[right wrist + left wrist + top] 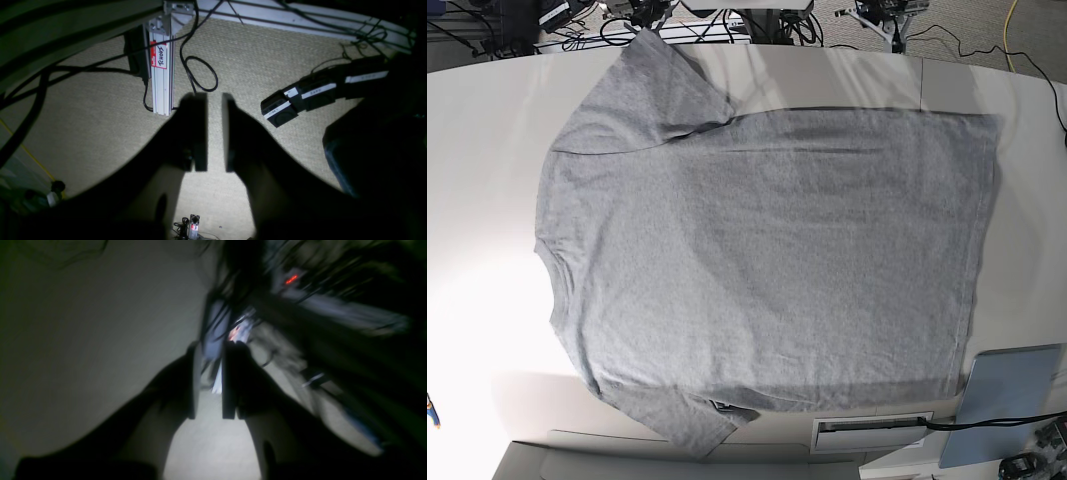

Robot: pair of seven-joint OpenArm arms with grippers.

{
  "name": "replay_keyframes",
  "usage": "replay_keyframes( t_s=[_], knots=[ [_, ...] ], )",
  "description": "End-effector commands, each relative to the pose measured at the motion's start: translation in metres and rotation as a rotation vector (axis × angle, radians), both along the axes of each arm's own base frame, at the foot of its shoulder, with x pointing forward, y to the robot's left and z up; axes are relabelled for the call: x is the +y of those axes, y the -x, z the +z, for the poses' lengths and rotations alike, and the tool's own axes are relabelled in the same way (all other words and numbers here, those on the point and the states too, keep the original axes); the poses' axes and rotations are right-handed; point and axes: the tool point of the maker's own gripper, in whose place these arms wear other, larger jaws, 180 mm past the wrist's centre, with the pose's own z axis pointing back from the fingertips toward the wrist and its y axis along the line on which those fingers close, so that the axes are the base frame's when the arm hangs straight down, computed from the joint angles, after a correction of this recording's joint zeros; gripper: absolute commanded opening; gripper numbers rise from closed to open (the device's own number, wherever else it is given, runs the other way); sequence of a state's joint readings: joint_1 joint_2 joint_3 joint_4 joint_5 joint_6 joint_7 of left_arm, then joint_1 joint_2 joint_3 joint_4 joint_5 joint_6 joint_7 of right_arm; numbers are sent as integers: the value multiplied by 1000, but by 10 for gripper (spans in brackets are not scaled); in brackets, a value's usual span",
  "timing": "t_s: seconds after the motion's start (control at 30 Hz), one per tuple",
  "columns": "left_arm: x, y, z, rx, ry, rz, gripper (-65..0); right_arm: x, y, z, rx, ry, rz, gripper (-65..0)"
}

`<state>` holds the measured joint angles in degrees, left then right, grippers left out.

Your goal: Fold the T-shirt properly

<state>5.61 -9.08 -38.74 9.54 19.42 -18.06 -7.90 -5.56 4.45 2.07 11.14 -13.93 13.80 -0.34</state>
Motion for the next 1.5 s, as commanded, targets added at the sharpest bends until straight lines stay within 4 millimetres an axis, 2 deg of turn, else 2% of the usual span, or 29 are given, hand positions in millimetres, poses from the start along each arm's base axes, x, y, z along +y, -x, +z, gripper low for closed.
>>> replay_keyframes(
  t_s=[0.0, 0.17, 0.43, 0.73, 1.23, 1.47],
  knots=[
    [2, 8, 1, -2, 11, 2, -520, -2, 1, 0, -3, -3, 8, -564],
    [-9, 13, 3, -23, 22, -83, -520, -2, -1, 1, -11, -5, 7, -564],
    [-11, 22, -3, 41, -57, -297, -520, -2, -1, 1, -12, -5, 7, -564],
    [-29, 24, -5, 55, -25, -316, -520, -2, 12, 1, 6, -5, 7, -564],
    [-22, 17, -4, 37, -21, -140, -520, -2, 12, 1, 6, -5, 7, -564],
    [-22, 16, -3, 31, -23, -158, -520, -2, 11, 1, 5, -6, 7, -564]
  ],
)
